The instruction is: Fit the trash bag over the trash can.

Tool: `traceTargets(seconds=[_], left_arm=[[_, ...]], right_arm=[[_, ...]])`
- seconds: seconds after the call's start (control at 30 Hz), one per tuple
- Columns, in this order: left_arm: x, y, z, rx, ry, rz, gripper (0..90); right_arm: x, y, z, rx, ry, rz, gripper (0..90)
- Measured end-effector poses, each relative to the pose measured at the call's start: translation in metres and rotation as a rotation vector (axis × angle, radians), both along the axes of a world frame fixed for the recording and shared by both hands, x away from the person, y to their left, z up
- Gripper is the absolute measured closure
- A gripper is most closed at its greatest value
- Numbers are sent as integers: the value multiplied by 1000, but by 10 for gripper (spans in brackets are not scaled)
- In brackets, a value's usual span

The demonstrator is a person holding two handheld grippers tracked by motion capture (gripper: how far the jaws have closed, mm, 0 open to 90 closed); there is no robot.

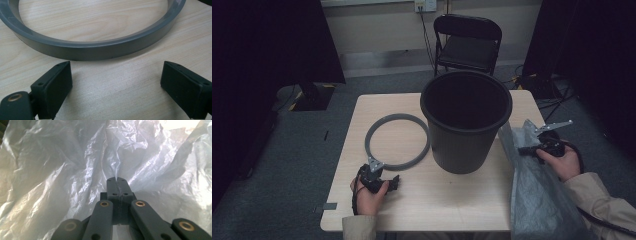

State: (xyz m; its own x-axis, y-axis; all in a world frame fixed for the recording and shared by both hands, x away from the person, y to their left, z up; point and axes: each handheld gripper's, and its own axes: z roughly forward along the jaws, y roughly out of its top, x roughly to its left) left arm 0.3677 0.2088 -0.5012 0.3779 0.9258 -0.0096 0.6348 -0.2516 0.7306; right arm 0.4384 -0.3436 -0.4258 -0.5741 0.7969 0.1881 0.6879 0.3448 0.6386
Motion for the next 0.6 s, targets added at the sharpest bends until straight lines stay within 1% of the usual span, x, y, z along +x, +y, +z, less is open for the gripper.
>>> traceTargets(seconds=[0.03, 0.07, 0.1, 0.17, 0.2, 0.27, 0.3, 0.37, 0.4, 0.43, 0.47, 0.5, 0.6], left_arm=[[0, 0, 0, 1, 0, 0, 96], [0, 0, 0, 0, 0, 0, 96], [0, 0, 0, 0, 0, 0, 96], [0, 0, 0, 0, 0, 0, 95], [0, 0, 0, 0, 0, 0, 94], [0, 0, 0, -1, 1, 0, 95], [0, 0, 0, 0, 1, 0, 94], [0, 0, 0, 0, 0, 0, 95], [0, 0, 0, 1, 1, 0, 94], [0, 0, 0, 0, 1, 0, 95], [0, 0, 0, 0, 1, 0, 94], [0, 0, 0, 0, 0, 0, 95], [0, 0, 0, -1, 1, -1, 95]], right_arm=[[-1, -4, 11, 1, -11, -2, 900], [-1, -4, 11, 1, -11, -2, 900], [-2, -6, 20, -2, -14, -2, 900], [-3, -8, 26, -7, -26, -2, 900], [-3, -8, 26, -7, -26, -2, 900], [-4, -9, 34, -10, -31, 4, 900], [-4, -10, 41, -2, -32, 4, 900], [-4, -10, 43, -3, -38, 7, 900], [-5, -11, 51, 2, -43, 8, 900], [-5, -12, 54, 4, -49, 9, 900], [-5, -12, 54, 4, -49, 9, 900], [-6, -14, 60, 7, -51, 10, 900], [-7, -15, 67, 2, -57, 9, 900]])
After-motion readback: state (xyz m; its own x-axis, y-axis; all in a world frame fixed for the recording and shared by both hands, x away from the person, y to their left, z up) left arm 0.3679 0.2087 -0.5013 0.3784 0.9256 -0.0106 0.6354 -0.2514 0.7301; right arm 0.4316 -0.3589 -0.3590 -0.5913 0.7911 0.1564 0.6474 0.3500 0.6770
